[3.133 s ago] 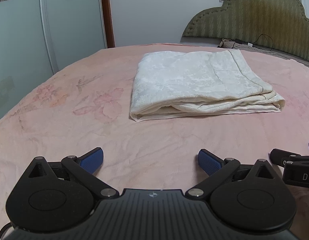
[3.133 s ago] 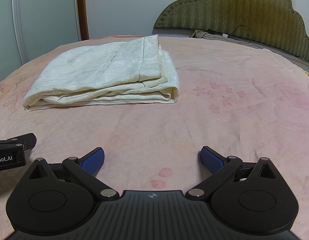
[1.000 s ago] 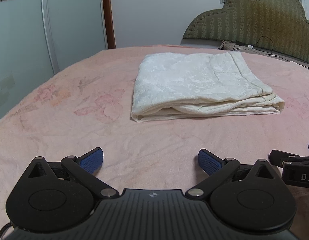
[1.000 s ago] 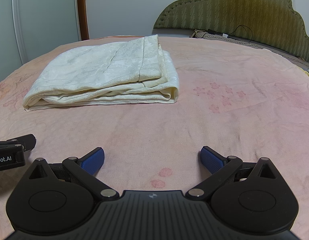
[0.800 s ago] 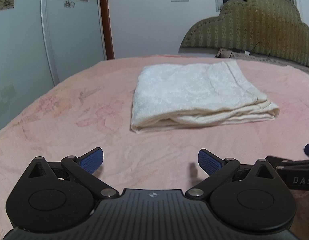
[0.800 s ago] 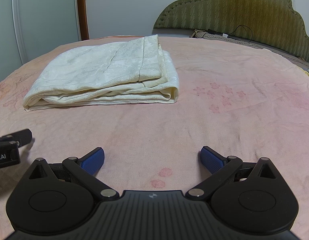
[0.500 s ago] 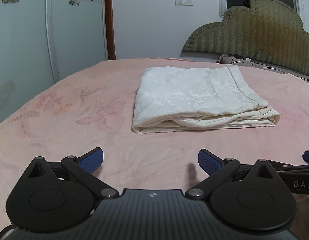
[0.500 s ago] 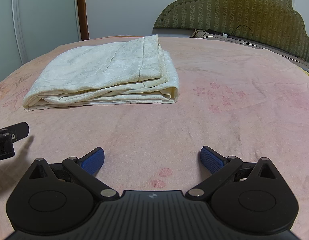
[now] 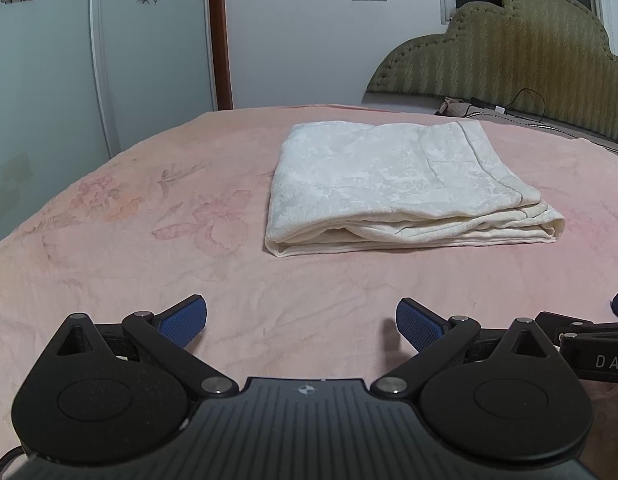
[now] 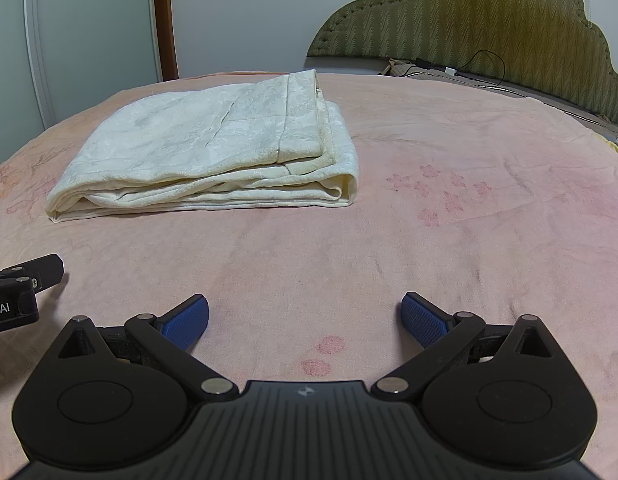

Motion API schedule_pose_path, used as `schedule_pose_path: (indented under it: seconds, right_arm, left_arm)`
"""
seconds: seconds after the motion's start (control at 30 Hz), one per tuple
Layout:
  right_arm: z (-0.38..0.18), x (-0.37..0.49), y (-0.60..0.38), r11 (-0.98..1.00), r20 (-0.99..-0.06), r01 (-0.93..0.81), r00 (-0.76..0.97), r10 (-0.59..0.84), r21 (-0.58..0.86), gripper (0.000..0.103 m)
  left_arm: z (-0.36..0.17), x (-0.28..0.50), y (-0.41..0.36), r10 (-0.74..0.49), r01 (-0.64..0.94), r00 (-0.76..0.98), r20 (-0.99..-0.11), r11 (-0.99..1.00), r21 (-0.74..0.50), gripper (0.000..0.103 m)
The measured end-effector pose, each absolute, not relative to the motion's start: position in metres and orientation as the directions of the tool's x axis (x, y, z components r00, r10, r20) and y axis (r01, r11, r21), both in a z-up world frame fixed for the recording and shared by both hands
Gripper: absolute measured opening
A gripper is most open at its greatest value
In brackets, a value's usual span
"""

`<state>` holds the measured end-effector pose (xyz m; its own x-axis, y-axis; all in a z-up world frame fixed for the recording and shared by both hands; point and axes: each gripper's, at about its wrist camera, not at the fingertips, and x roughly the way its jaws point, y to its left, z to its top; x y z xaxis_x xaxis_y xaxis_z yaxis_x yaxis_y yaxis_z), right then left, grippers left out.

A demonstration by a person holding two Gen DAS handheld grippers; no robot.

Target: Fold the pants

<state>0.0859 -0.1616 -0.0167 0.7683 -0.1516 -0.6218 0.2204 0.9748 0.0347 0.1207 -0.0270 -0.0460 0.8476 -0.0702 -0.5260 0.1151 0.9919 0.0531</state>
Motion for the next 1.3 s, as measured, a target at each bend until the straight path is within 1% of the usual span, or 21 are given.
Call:
schedule_pose_path:
  seconds: [0.5, 0.93, 1.07, 1.23, 1.3]
  right_arm:
    - [-0.017, 0.086, -0.162, 0.975, -0.622, 0.220, 0.768, -0.152, 0.035, 0.103]
    - [-0.017, 0.086, -0.161, 0.975, -0.622, 0.220, 0.768, -0.152, 0.035, 0.103]
    - [-0.017, 0.086, -0.162, 0.975, -0.622, 0.220, 0.768, -0.151, 0.035, 0.103]
    - [-0.017, 0.086, -0.162, 0.975, -0.622, 0.220, 0.769, -0.151, 0.036, 0.103]
    - [-0.017, 0.086, -0.162, 0.975, -0.622, 0.220, 0.768, -0.151, 0.035, 0.103]
  left_arm:
    - [-0.047, 0.122, -0.028, -0.071, 0.117, 0.841, -0.537, 0.992, 0.054, 0.103]
    - [-0.046, 0.126, -0.030, -0.066, 0.126, 0.813, -0.578, 0.990, 0.064, 0.103]
    - [-0.045, 0.124, -0.030, -0.063, 0.124, 0.815, -0.576, 0.990, 0.067, 0.103]
    - [-0.041, 0.116, -0.027, -0.067, 0.115, 0.852, -0.519, 0.992, 0.060, 0.103]
    - [-0.038, 0.116, -0.026, -0.071, 0.117, 0.857, -0.510, 0.991, 0.060, 0.103]
